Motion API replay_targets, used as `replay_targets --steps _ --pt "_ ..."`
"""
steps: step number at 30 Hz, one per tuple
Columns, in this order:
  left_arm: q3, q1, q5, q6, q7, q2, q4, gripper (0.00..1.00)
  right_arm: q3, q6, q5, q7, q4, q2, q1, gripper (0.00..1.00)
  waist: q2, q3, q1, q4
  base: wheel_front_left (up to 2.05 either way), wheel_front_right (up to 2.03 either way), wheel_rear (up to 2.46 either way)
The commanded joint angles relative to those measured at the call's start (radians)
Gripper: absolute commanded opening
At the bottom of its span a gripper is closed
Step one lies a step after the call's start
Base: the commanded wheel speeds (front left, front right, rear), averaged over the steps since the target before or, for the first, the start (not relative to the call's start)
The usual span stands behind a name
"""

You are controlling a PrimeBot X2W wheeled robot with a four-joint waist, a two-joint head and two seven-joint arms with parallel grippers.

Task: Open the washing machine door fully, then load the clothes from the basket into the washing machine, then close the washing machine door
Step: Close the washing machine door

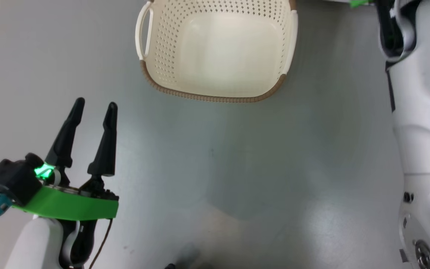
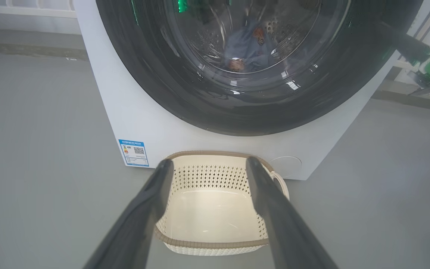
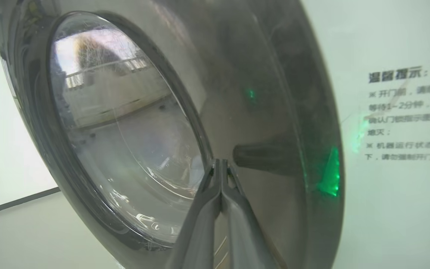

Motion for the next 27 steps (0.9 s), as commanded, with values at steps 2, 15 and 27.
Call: replay_targets --steps 2,15,27 --pt "0.053 0.021 0.016 -0.001 -0.006 0.047 -0.027 1.00 0.046 -0.007 0.039 -0.005 -0.045 0.038 0.066 0.00 0.0000 -0.040 0.0000 -0.032 0.00 0.00 0.00" --pt "0.106 0.088 0.068 -0.001 -0.006 0.067 -0.039 1.00 0.135 -0.007 0.188 -0.005 -0.169 0.038 0.356 0.00 0.0000 -0.200 0.0000 -0.133 0.00 0.00 0.00" --pt "0.153 0.165 0.113 -0.001 -0.006 0.082 -0.040 1.00 0.149 -0.007 0.215 -0.005 -0.300 0.038 0.604 0.59 0.0000 -0.328 0.0000 -0.220 0.00 0.00 0.00"
